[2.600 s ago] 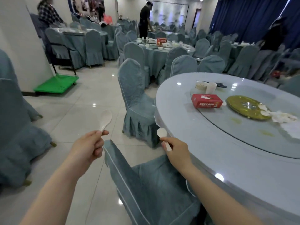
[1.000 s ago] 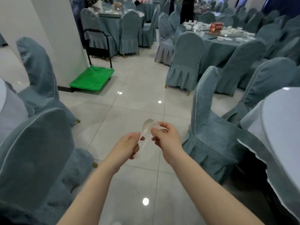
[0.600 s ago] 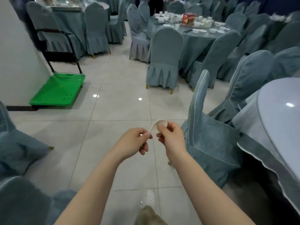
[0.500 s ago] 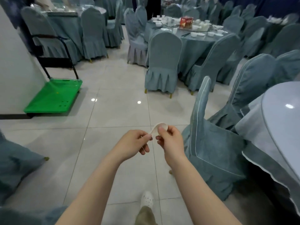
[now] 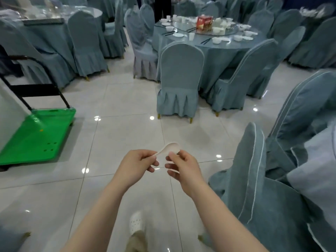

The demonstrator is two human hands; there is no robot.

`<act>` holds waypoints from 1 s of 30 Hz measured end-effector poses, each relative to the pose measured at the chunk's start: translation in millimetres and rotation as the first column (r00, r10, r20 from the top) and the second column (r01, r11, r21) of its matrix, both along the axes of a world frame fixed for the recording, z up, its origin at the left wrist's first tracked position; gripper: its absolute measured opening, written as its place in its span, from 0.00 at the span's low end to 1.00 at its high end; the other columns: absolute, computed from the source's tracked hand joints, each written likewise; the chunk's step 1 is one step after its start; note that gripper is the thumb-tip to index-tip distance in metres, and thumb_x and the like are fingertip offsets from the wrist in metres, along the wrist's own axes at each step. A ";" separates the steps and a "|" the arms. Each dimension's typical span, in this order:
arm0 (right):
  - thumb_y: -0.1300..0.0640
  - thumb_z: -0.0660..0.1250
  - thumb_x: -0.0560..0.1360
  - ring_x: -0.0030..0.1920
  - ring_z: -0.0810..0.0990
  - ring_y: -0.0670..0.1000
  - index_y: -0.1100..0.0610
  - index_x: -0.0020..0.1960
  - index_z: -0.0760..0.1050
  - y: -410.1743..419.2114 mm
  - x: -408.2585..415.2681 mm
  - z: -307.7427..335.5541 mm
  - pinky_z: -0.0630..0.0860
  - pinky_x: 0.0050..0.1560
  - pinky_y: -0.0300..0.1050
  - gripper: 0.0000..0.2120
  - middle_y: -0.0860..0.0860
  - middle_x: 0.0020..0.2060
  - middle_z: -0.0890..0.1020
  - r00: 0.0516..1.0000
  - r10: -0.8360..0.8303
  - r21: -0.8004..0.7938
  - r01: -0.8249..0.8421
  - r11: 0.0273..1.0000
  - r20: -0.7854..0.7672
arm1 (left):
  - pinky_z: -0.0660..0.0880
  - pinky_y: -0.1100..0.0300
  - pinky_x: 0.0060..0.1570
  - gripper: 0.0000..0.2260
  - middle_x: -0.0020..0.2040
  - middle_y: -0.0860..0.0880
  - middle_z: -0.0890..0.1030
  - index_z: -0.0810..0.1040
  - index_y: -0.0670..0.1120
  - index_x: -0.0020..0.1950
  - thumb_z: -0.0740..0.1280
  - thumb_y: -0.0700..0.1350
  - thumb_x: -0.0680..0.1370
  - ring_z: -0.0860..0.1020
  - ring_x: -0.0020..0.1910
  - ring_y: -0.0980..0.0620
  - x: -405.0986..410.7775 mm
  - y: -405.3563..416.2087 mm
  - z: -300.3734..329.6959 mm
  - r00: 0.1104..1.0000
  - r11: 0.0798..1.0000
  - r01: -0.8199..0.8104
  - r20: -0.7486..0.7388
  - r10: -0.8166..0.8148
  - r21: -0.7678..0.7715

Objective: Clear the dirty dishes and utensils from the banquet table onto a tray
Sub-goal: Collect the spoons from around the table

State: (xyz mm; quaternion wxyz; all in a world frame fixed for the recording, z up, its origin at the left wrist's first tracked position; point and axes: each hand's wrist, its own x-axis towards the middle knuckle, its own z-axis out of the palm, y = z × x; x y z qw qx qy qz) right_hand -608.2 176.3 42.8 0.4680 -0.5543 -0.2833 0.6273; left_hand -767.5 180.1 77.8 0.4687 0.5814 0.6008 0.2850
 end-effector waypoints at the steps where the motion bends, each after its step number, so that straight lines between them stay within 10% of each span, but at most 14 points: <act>1: 0.54 0.67 0.77 0.38 0.81 0.48 0.56 0.50 0.79 20.5 2.9 -0.2 0.78 0.39 0.40 0.06 0.52 0.44 0.82 1.000 0.009 -0.003 -0.009 1.000 0.007 | 0.71 0.64 0.38 0.10 0.39 0.55 0.85 0.83 0.53 0.49 0.63 0.42 0.79 0.81 0.34 0.58 2.2 28.7 1.1 0.999 0.999 0.039 -0.010 -0.039 0.011; 16: 0.53 0.64 0.79 0.39 0.80 0.48 0.57 0.51 0.80 272.6 133.0 31.0 0.75 0.34 0.38 0.09 0.50 0.40 0.84 0.729 -0.671 -0.012 0.676 0.737 -0.133 | 0.74 0.68 0.39 0.07 0.42 0.50 0.84 0.80 0.48 0.53 0.64 0.42 0.80 0.80 0.35 0.57 185.0 361.0 41.3 0.674 0.671 0.739 -0.098 -0.733 0.059; 30: 0.57 0.67 0.76 0.33 0.79 0.47 0.59 0.47 0.80 498.7 386.6 46.8 0.72 0.33 0.39 0.06 0.51 0.35 0.81 0.438 -0.880 0.042 0.898 0.438 -0.184 | 0.72 0.68 0.57 0.16 0.58 0.56 0.80 0.74 0.54 0.66 0.66 0.45 0.79 0.78 0.53 0.64 444.9 620.8 64.9 0.601 0.590 0.794 -0.039 -0.798 0.147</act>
